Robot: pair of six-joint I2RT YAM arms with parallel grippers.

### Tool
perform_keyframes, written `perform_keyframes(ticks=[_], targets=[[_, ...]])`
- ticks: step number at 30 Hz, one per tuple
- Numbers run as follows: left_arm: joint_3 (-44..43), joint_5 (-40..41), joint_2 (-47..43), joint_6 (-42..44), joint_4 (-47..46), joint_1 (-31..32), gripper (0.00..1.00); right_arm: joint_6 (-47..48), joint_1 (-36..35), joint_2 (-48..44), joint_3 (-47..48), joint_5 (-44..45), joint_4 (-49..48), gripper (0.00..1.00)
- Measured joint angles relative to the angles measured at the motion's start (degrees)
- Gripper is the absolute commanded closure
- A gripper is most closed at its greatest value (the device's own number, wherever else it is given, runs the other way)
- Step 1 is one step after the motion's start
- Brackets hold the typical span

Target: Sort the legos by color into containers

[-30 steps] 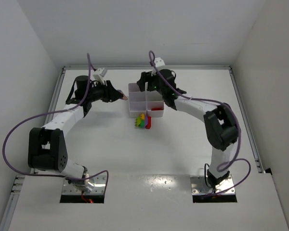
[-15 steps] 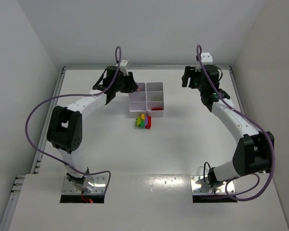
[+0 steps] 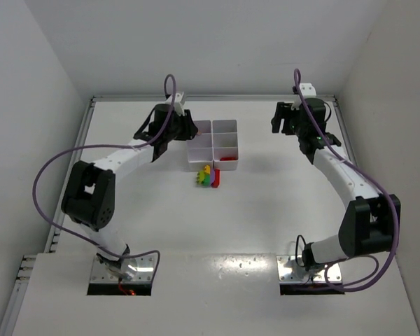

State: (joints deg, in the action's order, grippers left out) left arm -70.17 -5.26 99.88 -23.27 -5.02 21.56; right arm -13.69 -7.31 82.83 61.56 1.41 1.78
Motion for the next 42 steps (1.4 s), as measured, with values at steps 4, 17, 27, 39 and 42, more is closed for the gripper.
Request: perform_keyframes(ticks=[4,17,27,39,42], targets=[[3.45,0.15,-5.27,-1.03,-0.63,0.46,1.00,-0.04,0.15,0.00,-0.24,-0.96,0.02,0.28],[4.92,0.70,-6.49,-2.67,-0.24,1.46,1.00,-0.70,0.15,0.66,-0.26,-3.30,0.02,0.28],[4.83,1.64,-0.42,-2.73,0.72,2.58,0.84,-0.87,0.15,0.68,-0.28,-3.56,0.02,0.28],[3.63,0.20,1.29,-2.21,1.05,2.58,0.28,-0.83,0.15,1.49,-0.26,-5.95,0.15,0.28],[4.57,-1.90,0.50,-1.66,0.57,2.60,0.26,-0.81,0.15,1.77,-0.26,-6.54,0.50,0.28]])
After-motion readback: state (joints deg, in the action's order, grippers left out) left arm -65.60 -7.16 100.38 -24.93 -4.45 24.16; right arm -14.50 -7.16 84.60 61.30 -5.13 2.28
